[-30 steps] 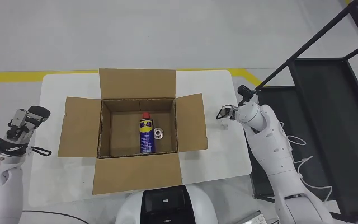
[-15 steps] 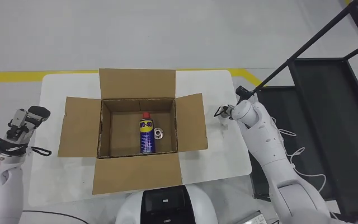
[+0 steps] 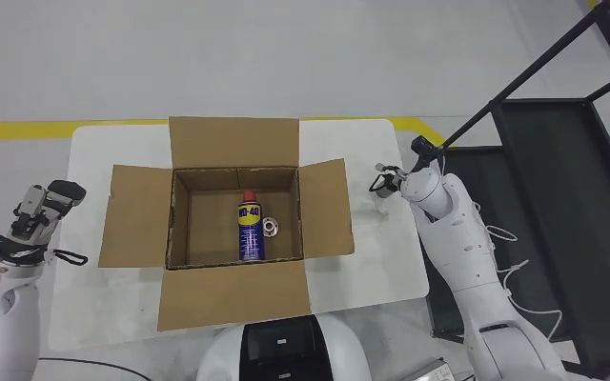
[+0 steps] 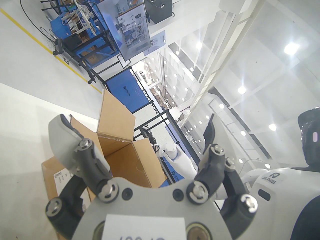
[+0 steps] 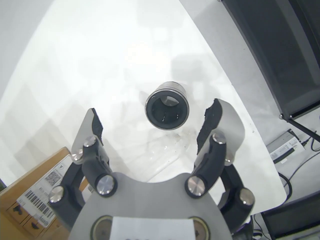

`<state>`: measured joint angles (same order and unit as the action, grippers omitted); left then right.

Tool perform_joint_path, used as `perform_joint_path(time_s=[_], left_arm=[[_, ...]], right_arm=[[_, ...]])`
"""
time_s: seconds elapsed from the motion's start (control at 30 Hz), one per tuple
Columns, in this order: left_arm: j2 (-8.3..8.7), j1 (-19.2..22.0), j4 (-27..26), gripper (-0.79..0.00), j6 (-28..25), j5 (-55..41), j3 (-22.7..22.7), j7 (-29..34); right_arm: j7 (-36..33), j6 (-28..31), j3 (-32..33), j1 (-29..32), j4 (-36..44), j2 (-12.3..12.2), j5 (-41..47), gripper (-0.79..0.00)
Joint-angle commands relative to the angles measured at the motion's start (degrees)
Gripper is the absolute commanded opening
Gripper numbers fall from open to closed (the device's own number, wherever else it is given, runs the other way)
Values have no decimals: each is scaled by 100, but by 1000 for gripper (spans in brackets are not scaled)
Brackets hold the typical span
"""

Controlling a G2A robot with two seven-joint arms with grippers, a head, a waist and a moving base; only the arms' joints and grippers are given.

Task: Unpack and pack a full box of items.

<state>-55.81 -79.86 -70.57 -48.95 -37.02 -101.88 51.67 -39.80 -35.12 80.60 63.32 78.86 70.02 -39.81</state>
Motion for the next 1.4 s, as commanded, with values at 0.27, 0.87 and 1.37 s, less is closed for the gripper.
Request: perform_joint_path(time_s=[0.27,0.87,1.37], left_arm=[[0,0,0,0,0,0,0,0],[0,0,0,0,0,0,0,0],[0,0,0,0,0,0,0,0]], right_arm=[[259,275,326,1451,3520,-94,-324,0],[-1356,1406,-2741,159,3543,165,-1037,0],[-1568,1036,-3769,-1048,1957,604,-585,0]])
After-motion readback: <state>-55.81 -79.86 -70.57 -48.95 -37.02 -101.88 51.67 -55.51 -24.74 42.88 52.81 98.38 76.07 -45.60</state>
